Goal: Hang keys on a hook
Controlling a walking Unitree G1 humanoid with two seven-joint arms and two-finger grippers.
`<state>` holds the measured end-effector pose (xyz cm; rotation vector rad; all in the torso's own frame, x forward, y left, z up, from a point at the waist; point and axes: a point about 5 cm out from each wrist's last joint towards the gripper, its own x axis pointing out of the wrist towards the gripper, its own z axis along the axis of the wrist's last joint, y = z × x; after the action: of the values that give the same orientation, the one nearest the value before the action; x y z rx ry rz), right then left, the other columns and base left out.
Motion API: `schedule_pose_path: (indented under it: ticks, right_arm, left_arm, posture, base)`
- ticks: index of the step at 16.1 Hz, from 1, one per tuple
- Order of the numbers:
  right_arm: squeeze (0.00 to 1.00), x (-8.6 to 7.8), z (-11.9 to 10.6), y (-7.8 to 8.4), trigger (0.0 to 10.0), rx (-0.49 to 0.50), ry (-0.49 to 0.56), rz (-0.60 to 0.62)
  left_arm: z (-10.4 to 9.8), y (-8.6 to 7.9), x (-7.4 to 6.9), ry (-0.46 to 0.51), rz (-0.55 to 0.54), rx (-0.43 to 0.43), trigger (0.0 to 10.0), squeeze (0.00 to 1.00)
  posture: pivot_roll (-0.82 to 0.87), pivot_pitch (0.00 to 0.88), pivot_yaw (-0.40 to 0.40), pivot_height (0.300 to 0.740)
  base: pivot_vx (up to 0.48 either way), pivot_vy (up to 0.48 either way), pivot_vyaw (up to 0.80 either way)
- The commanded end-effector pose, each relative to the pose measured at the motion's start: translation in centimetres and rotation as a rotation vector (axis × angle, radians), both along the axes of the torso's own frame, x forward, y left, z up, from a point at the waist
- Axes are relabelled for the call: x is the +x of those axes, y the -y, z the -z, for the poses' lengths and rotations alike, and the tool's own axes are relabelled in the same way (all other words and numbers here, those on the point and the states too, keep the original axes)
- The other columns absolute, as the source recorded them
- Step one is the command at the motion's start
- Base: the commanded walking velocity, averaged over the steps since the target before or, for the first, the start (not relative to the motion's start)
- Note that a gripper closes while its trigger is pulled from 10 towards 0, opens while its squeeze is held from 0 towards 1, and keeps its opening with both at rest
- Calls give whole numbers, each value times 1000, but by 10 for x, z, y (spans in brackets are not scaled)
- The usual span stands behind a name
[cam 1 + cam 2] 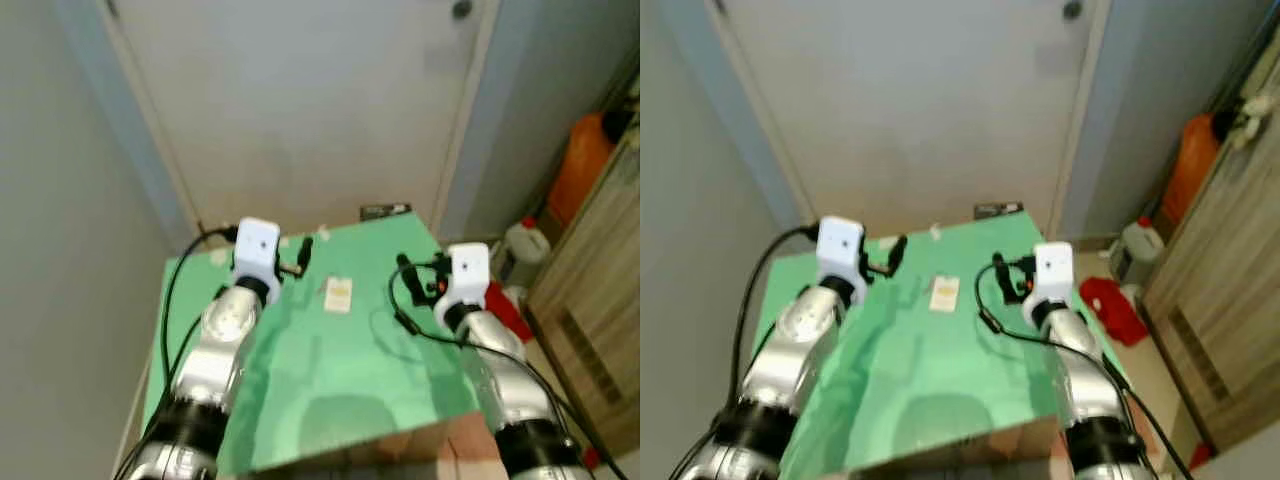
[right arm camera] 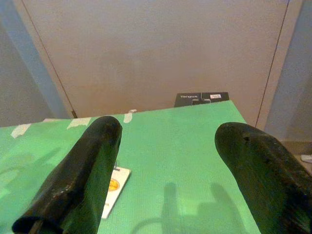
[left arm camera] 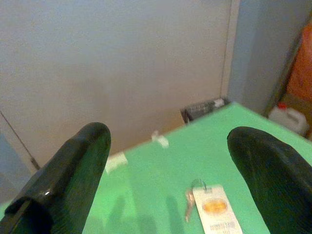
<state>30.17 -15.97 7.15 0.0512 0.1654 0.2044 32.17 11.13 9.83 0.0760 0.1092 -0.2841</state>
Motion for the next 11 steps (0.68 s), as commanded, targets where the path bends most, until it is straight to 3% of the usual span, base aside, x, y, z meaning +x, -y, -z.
schedule_pose_path:
  ticks: [1,4,6,9,11]
  right_arm:
    - [0,-1,-2,-1,10000,14,4,-6]
    - [0,-10,-4,-3,10000,10,13,-28]
    - [0,-20,-6,1,10000,-2,18,-47]
    - [0,-49,-3,28,10000,-52,-31,-21]
    - [0,-62,-4,37,10000,-71,-49,-8]
  left_arm:
    - [-7,-2,10,12,-4,9,10000,0]
    - [-15,-12,32,22,-29,52,10000,0]
    - [-15,-19,38,16,-64,67,10000,0]
    - [1,-33,42,-64,-111,49,10000,0]
    - [8,-36,41,-88,-106,57,10000,0]
  posture:
    - [-65,0,73,731]
    - [-89,0,69,731]
    - [-116,0,66,731]
    - [-197,0,53,731]
    - [-234,17,49,731]
  base:
    - [0,0,0]
    - [0,0,0]
    - [0,0,0]
    - [0,0,0]
    - [0,0,0]
